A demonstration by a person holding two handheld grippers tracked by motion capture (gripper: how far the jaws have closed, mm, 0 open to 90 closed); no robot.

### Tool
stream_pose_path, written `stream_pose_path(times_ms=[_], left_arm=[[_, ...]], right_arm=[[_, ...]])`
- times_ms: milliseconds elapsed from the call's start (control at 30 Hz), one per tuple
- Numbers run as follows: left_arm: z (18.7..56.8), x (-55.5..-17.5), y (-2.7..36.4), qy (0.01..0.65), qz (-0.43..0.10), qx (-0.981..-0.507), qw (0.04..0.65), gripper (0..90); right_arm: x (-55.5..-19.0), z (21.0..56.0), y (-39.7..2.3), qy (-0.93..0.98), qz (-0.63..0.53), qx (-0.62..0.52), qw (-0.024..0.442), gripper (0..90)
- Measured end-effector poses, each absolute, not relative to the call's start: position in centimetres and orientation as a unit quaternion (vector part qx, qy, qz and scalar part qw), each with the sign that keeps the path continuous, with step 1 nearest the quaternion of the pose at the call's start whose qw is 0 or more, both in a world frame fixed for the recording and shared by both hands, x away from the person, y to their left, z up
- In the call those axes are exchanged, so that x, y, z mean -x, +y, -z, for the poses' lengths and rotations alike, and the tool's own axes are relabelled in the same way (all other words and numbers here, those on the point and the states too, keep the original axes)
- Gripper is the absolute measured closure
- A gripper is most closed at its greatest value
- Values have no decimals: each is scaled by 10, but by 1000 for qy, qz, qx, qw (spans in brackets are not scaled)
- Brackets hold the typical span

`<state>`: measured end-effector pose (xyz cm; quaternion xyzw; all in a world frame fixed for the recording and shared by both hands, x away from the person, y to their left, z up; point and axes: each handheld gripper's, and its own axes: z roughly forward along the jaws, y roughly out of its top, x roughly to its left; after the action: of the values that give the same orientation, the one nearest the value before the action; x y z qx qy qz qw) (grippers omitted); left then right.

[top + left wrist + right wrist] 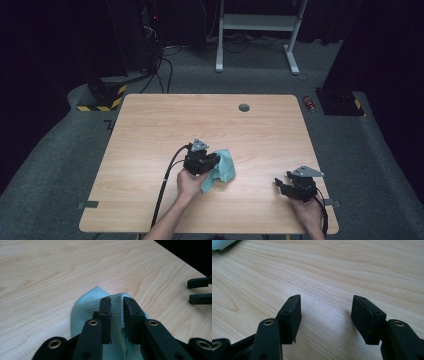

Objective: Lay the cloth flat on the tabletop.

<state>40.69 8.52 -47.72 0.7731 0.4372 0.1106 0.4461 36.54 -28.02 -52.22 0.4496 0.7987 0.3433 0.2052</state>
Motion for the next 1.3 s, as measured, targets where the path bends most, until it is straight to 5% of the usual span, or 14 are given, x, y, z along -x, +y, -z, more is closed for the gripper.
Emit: stream_pose_path(times_ms=[500, 867, 1300], left_arm=[[489, -397, 105, 459, -116, -766, 435, 616], [485, -380, 115, 453, -128, -761, 447, 572], [494, -356, 111, 435, -140, -775, 438, 600]], right_arm=[[-357, 518, -265, 797, -374, -421, 217, 692], [-357, 508, -241, 806, -402, -391, 186, 769], [-356, 508, -194, 826, -424, -340, 149, 757]])
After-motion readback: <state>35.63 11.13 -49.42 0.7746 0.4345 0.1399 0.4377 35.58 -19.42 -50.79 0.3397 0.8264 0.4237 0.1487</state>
